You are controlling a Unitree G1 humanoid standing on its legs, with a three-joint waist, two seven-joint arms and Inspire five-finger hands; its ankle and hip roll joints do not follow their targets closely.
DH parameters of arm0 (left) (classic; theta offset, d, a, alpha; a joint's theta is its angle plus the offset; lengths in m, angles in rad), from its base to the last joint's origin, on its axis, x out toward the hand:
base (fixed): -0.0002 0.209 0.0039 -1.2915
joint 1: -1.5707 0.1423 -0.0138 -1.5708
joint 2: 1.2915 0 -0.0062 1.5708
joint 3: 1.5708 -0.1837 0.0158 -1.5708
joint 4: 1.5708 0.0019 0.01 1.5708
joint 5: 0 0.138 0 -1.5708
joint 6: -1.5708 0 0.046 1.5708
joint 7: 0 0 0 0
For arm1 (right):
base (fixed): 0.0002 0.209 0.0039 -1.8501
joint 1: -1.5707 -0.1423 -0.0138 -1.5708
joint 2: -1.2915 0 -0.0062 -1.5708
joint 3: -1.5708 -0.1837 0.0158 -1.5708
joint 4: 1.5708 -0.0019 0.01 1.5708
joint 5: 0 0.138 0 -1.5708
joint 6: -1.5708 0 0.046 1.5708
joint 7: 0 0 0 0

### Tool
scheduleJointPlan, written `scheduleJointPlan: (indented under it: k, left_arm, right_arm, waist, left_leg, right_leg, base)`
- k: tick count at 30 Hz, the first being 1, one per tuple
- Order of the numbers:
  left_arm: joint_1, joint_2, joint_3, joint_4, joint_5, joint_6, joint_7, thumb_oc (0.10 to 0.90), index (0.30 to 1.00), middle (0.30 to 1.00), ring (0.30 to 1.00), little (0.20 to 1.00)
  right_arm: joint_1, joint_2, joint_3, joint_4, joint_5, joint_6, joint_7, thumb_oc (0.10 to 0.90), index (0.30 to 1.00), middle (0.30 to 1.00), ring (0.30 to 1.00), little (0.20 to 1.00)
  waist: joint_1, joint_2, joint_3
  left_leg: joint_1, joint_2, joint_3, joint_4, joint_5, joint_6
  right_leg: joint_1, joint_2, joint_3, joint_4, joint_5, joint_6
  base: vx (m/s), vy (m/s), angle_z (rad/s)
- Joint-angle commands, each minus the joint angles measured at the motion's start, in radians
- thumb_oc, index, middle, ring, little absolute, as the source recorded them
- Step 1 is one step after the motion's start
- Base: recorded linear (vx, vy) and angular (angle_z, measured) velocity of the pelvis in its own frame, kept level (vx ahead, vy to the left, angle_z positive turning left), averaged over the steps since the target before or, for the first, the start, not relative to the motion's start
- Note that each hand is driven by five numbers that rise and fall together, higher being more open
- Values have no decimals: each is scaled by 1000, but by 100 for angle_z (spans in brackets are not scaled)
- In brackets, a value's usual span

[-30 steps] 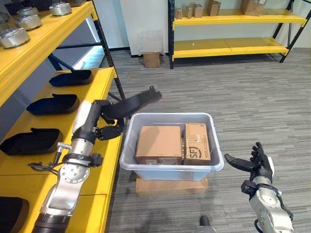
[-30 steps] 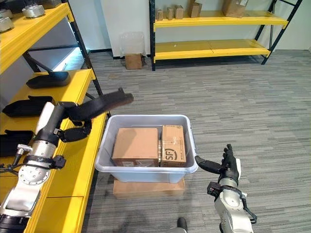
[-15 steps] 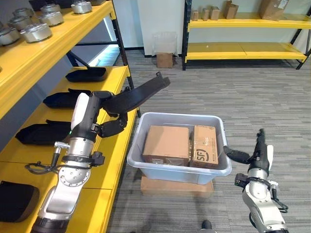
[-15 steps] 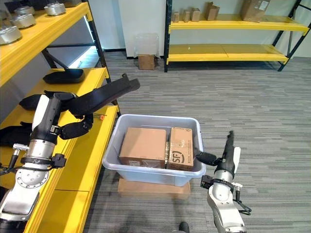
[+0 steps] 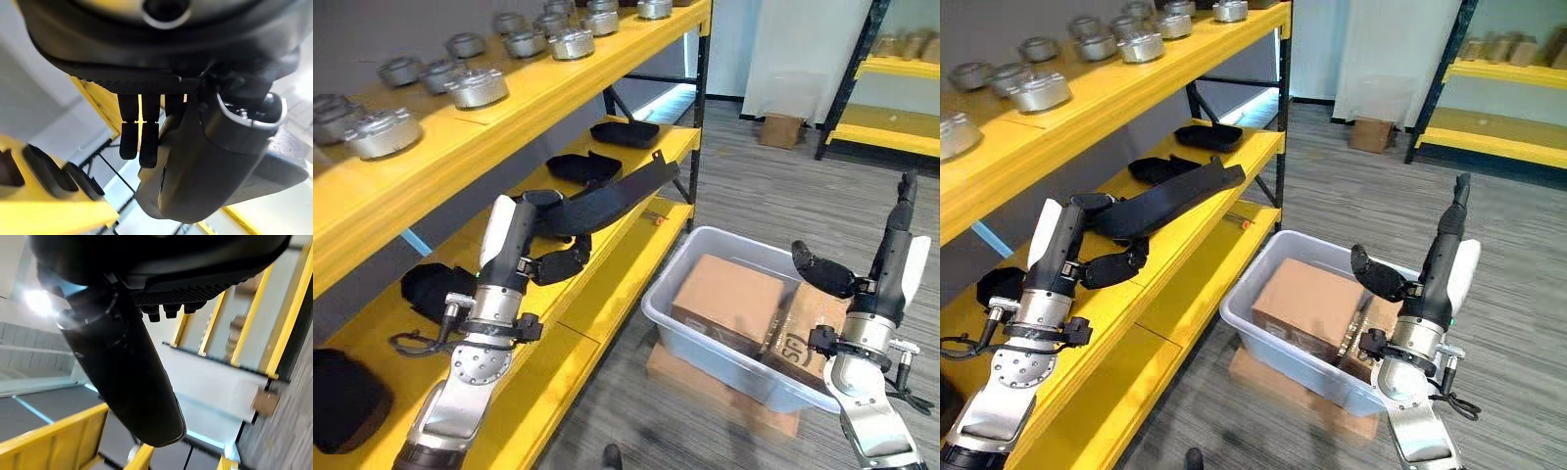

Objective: Move parts from the plastic box to the shelf.

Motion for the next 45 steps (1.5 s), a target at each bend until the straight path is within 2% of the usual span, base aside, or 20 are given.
scheduleJointPlan:
  k: [1, 8, 9, 11, 12, 14, 15, 18, 21, 25, 26, 27, 28, 30, 32, 33, 40, 45]
  left_arm:
    - [-128, 16, 88, -71, 12, -121, 141, 400, 300, 300, 300, 300]
    - [-81, 9, 108, -63, 42, -155, 210, 400, 300, 300, 300, 300]
    - [-60, 3, 123, -67, 59, -152, 236, 400, 300, 300, 300, 300]
    - [-37, -5, 138, -73, 66, -167, 248, 400, 300, 300, 300, 300]
    - [-38, -8, 137, -73, 61, -172, 246, 400, 300, 300, 300, 300]
    - [-54, -10, 121, -77, 52, -173, 237, 400, 300, 300, 300, 300]
    - [-59, -8, 117, -75, 51, -170, 239, 400, 300, 300, 300, 300]
    - [-95, 13, 82, -58, 47, -150, 281, 400, 300, 300, 300, 300]
    - [-116, 25, 59, -39, 59, -132, 329, 400, 300, 300, 300, 300]
    - [-118, 31, 55, -31, 51, -137, 338, 400, 300, 300, 300, 300]
    - [-119, 28, 52, -30, 42, -144, 339, 400, 300, 300, 300, 300]
    - [-119, 21, 47, -29, 40, -142, 338, 400, 300, 300, 300, 300]
    - [-117, 13, 40, -34, 56, -130, 349, 400, 300, 300, 300, 300]
    - [-112, 4, 32, -41, 74, -127, 366, 400, 300, 300, 300, 300]
    - [-104, 4, 34, -47, 91, -136, 383, 400, 300, 300, 300, 300]
    - [-98, 12, 42, -53, 103, -141, 403, 400, 300, 300, 300, 300]
    - [-82, 22, 68, -67, 83, -149, 373, 400, 300, 300, 300, 300]
    - [-32, 11, 91, -78, 140, -159, 438, 400, 300, 300, 300, 300]
  right_arm:
    - [-188, -71, 11, -28, -4, -94, -17, 900, 1000, 1000, 1000, 1000]
    - [-214, -84, 37, 11, 36, -93, -7, 900, 1000, 1000, 1000, 1000]
    - [-213, -75, 45, 17, 46, -98, 7, 900, 1000, 1000, 1000, 1000]
    - [-214, -58, 60, 31, 36, -105, 18, 900, 1000, 1000, 1000, 1000]
    - [-208, -55, 62, 27, 40, -100, 21, 900, 1000, 1000, 1000, 1000]
    - [-174, -55, 50, 14, 27, -93, 17, 900, 1000, 1000, 1000, 1000]
    - [-169, -56, 47, 12, 28, -93, 18, 900, 1000, 1000, 1000, 1000]
    - [-141, -67, 45, 8, 36, -108, 25, 900, 1000, 1000, 1000, 1000]
    - [-124, -81, 36, 18, 51, -136, 42, 900, 1000, 1000, 1000, 1000]
    - [-117, -90, 21, 24, 63, -141, 42, 900, 1000, 1000, 1000, 1000]
    - [-113, -93, 9, 28, 58, -137, 35, 900, 1000, 1000, 1000, 1000]
    - [-110, -93, 1, 31, 53, -128, 30, 900, 1000, 1000, 1000, 1000]
    - [-106, -92, -4, 32, 36, -115, 18, 900, 1000, 1000, 1000, 1000]
    - [-107, -90, -4, 43, 0, -97, 9, 900, 1000, 1000, 1000, 1000]
    - [-113, -91, 3, 50, -37, -84, -5, 900, 1000, 1000, 1000, 1000]
    - [-117, -88, 12, 66, -37, -76, -5, 900, 1000, 1000, 1000, 1000]
    - [-114, -66, 8, 63, -38, -57, 31, 900, 1000, 1000, 1000, 1000]
    - [-110, -67, 3, 54, -51, -46, 47, 900, 1000, 1000, 1000, 1000]
  waist:
    - [-10, -27, -7]
    - [27, -22, 24]
    - [34, -22, 39]
    - [42, -22, 57]
    - [37, -21, 62]
    - [-4, -28, 74]
    - [-11, -27, 76]
    - [-63, -29, 76]
    - [-82, -31, 73]
    - [-90, -29, 67]
    - [-98, -23, 60]
    - [-105, -21, 60]
    - [-105, -15, 63]
    - [-101, -2, 66]
    - [-94, 9, 64]
    - [-83, 16, 61]
    - [-60, -3, 60]
    - [-41, -16, 67]
  left_leg:
    - [122, 47, -31, -7, -138, -1]
    - [78, 57, -89, 31, -117, -4]
    - [59, 61, -106, 54, -113, -4]
    - [33, 88, -101, 74, -78, -11]
    - [23, 107, -68, 80, -53, -18]
    - [17, 174, 82, 110, 2, -44]
    - [16, 185, 101, 109, 15, -45]
    - [44, 258, 231, 129, 49, -56]
    - [78, 284, 272, 167, 41, -55]
    - [96, 308, 293, 214, 52, -62]
    - [114, 317, 315, 215, 44, -75]
    - [125, 329, 342, 209, 61, -85]
    - [123, 330, 353, 204, 72, -89]
    - [119, 312, 358, 198, 52, -81]
    - [132, 280, 369, 172, 14, -69]
    - [149, 242, 372, 146, -29, -59]
    - [167, 185, 379, 101, -112, -28]
    - [169, 179, 368, 88, -116, -30]
  right_leg:
    - [-73, 70, -64, 53, 16, -65]
    - [-91, 108, -96, 119, -27, -106]
    - [-106, 124, -106, 157, -48, -116]
    - [-120, 134, -131, 202, -71, -126]
    - [-121, 133, -153, 214, -76, -127]
    - [-98, 111, -225, 228, -94, -125]
    - [-97, 110, -237, 225, -88, -126]
    - [-101, 80, -297, 240, -83, -125]
    - [-118, 52, -312, 277, -95, -129]
    - [-138, 33, -321, 324, -116, -141]
    - [-141, 20, -324, 344, -134, -140]
    - [-141, 8, -333, 356, -142, -140]
    - [-139, -8, -336, 366, -146, -138]
    - [-134, -29, -341, 372, -147, -128]
    - [-132, -46, -350, 363, -135, -112]
    - [-124, -62, -349, 341, -112, -86]
    - [-99, -72, -354, 259, -46, -47]
    - [-89, -75, -355, 218, -23, -33]
  base:
    - [-87, -109, 32]
    - [-62, -93, 33]
    - [-83, -135, 35]
    - [-124, -150, 45]
    - [-111, -79, 49]
    - [-103, -8, 71]
    - [-131, 32, 114]
    - [-152, 97, 111]
    - [-125, 181, 78]
    - [-56, 228, 29]
    - [25, 357, 46]
    - [28, 534, 98]
    - [24, 570, 133]
    - [17, 422, 104]
    - [16, 328, 44]
    - [39, 309, 35]
    - [24, 109, 23]
    - [8, 51, 3]
